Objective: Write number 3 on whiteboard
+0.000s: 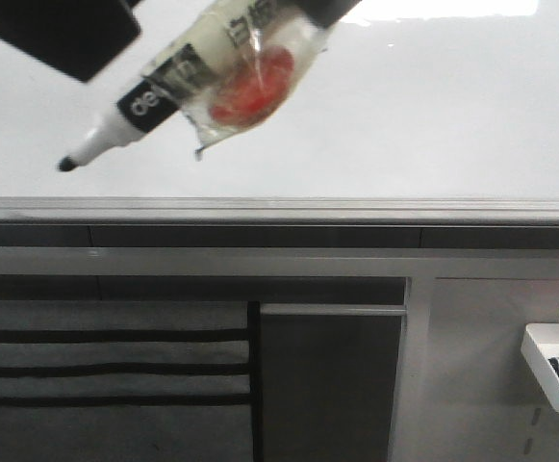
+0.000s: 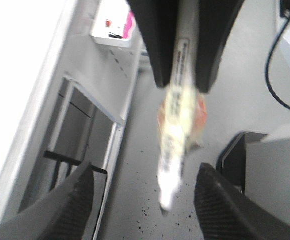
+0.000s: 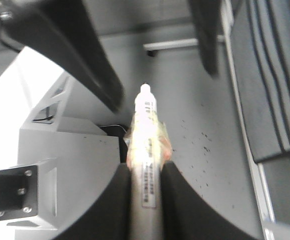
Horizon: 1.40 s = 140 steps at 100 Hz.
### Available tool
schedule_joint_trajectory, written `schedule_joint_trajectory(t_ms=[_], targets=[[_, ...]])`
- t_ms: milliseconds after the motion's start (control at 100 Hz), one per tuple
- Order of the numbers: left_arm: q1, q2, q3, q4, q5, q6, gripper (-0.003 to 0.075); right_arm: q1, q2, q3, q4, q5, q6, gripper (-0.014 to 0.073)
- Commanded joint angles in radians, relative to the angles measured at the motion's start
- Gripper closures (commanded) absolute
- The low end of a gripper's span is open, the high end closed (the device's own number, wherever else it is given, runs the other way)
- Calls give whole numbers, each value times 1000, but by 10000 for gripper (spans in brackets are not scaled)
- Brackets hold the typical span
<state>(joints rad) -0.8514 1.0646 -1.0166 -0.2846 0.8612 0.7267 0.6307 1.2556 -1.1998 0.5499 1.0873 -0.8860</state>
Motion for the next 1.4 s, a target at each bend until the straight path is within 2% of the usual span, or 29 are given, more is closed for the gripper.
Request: schedule_joint_trajectory(t_ms=[0, 270, 420, 650, 740, 850, 1139, 1259, 1389], targets=[[46, -50, -35, 2, -60, -61, 311, -34, -47, -36, -40, -51, 77, 600], [275, -206, 45, -10, -62, -147, 311, -191, -201, 39, -52, -152, 171, 600], [349, -284, 129, -42, -92, -149, 311, -303, -251, 136, -27, -173, 210, 600], [356, -300, 156, -42, -113, -149, 311, -310, -232, 190, 35, -195, 210, 600], [356, -300, 156, -42, -113, -149, 311, -310, -220, 190, 91, -239, 210, 600], [356, -300, 156, -51, -105, -149, 311, -310, -199, 183, 93, -309, 210, 600], [356, -300, 156, -51, -112, -149, 311, -310, -43, 16, 91, -321, 214, 600], [356, -300, 156, -51, -112, -149, 311, -308, 30, -68, 25, -326, 275, 600], [356, -300, 156, -51, -112, -149, 311, -246, 78, -129, -191, -354, 416, 600]])
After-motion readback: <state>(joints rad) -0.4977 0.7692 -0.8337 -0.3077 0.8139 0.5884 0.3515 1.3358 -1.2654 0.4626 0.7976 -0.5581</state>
